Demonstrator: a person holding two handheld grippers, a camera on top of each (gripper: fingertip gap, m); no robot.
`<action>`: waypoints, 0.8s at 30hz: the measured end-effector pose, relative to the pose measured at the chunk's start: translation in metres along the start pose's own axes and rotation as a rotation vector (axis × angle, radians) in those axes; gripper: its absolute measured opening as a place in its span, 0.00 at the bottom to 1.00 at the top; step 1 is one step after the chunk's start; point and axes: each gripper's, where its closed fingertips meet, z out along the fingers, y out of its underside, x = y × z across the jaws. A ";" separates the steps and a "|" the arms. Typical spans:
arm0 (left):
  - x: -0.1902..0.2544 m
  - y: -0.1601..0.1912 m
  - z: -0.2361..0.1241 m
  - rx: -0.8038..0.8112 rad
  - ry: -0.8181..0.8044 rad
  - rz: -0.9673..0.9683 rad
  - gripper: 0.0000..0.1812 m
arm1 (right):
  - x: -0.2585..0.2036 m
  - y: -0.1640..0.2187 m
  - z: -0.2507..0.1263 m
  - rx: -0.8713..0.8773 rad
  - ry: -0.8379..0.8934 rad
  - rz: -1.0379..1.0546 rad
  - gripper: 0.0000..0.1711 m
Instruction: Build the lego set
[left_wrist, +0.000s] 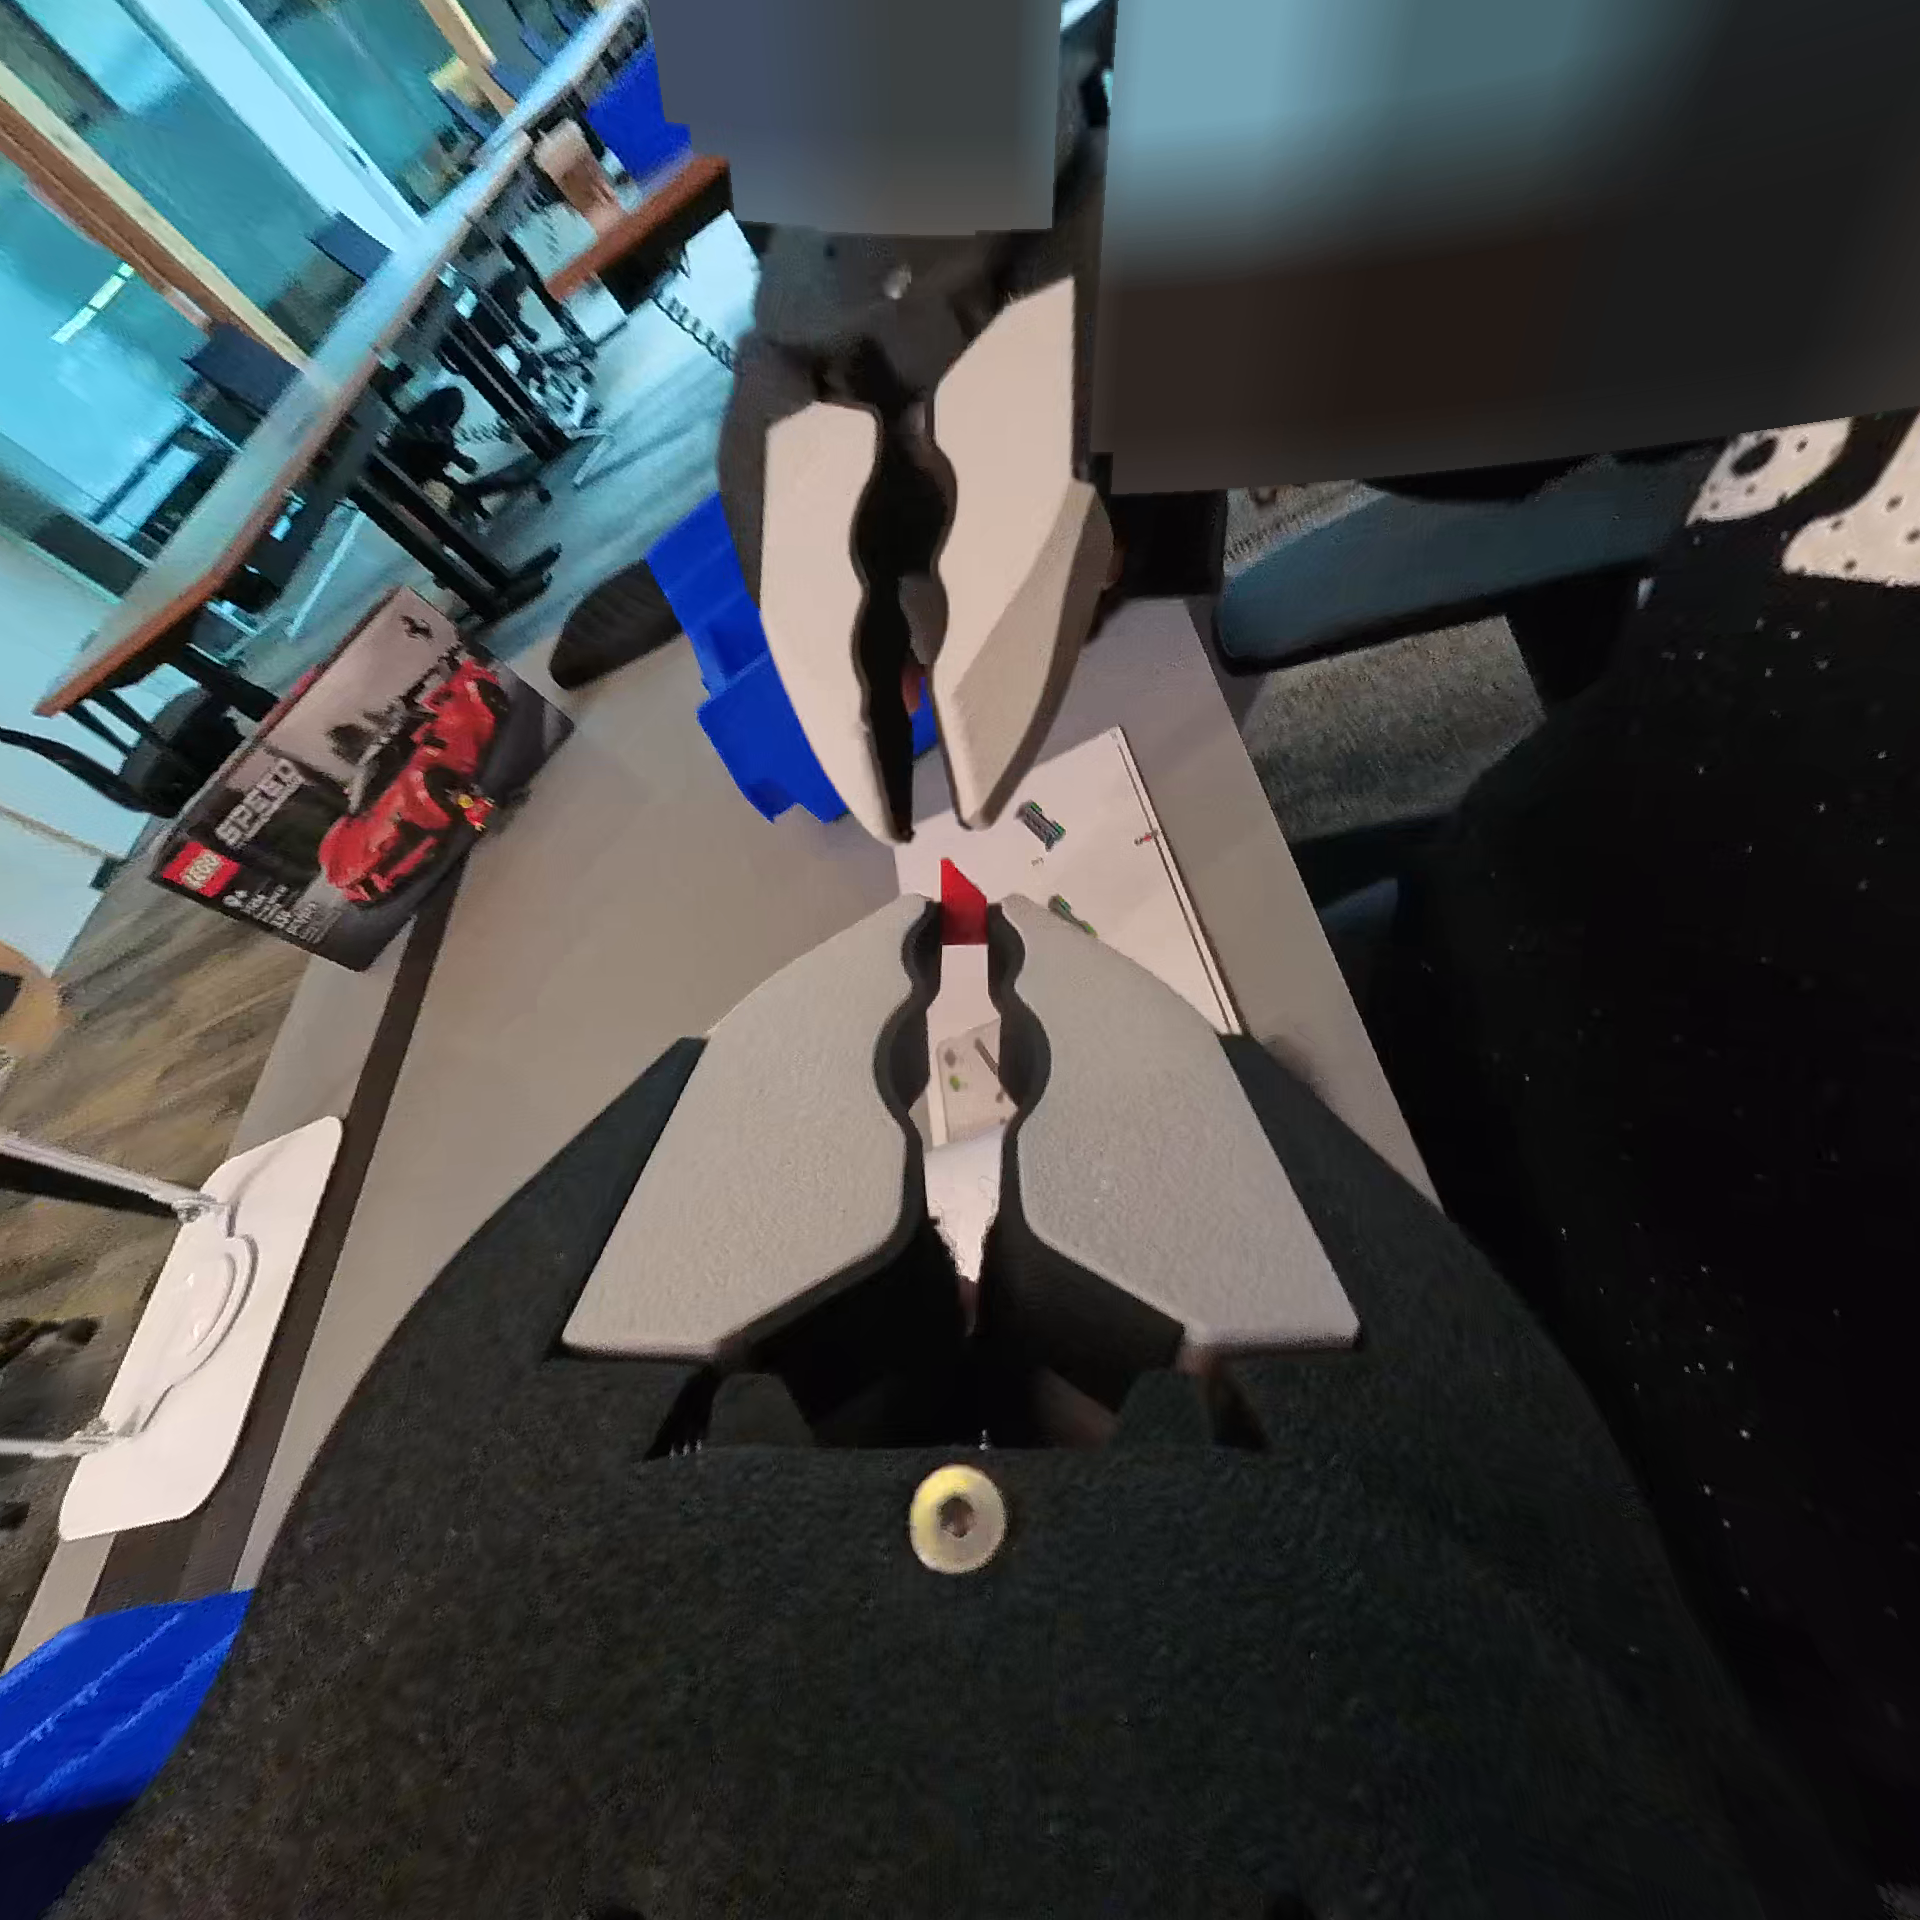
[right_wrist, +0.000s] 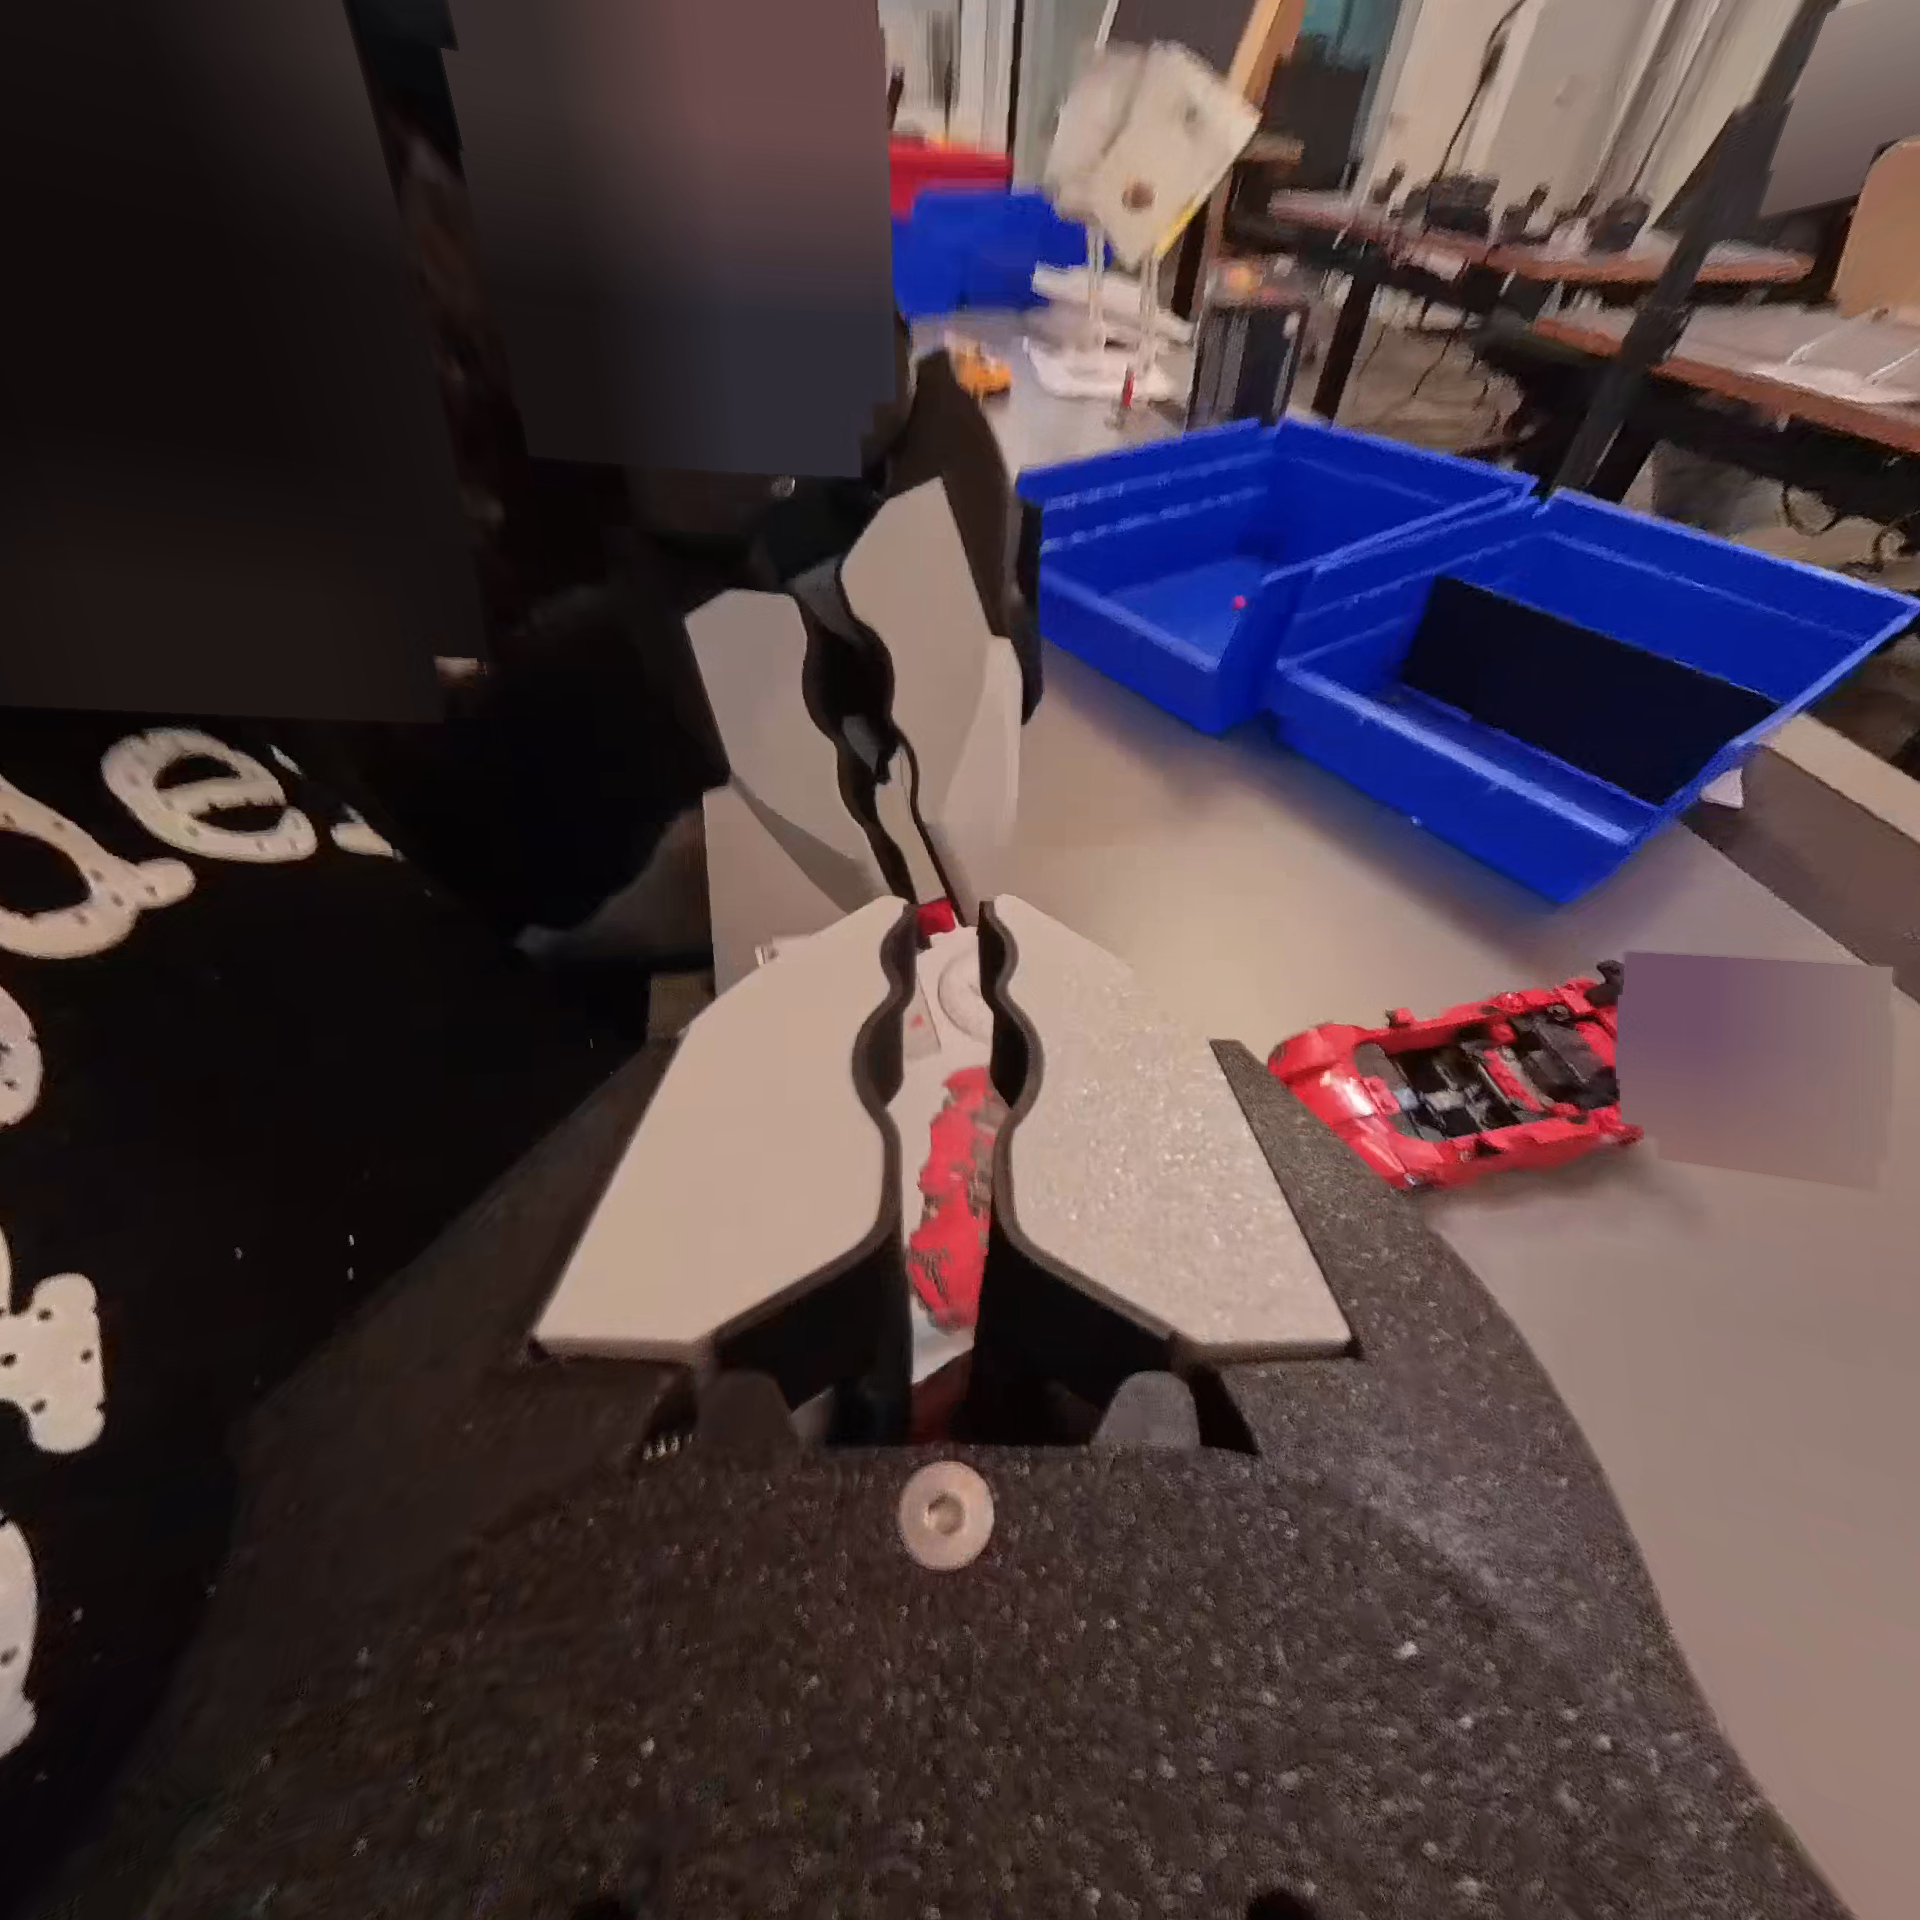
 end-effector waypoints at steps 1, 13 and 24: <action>0.001 0.001 0.002 -0.013 0.008 0.004 0.04 | -0.001 0.004 0.002 -0.040 -0.007 -0.015 0.06; 0.007 0.010 0.010 -0.059 0.088 -0.011 0.04 | 0.000 0.024 0.004 -0.113 -0.024 -0.043 0.03; 0.010 0.012 0.016 -0.077 0.141 -0.032 0.04 | 0.000 0.028 0.001 -0.112 -0.004 -0.058 0.02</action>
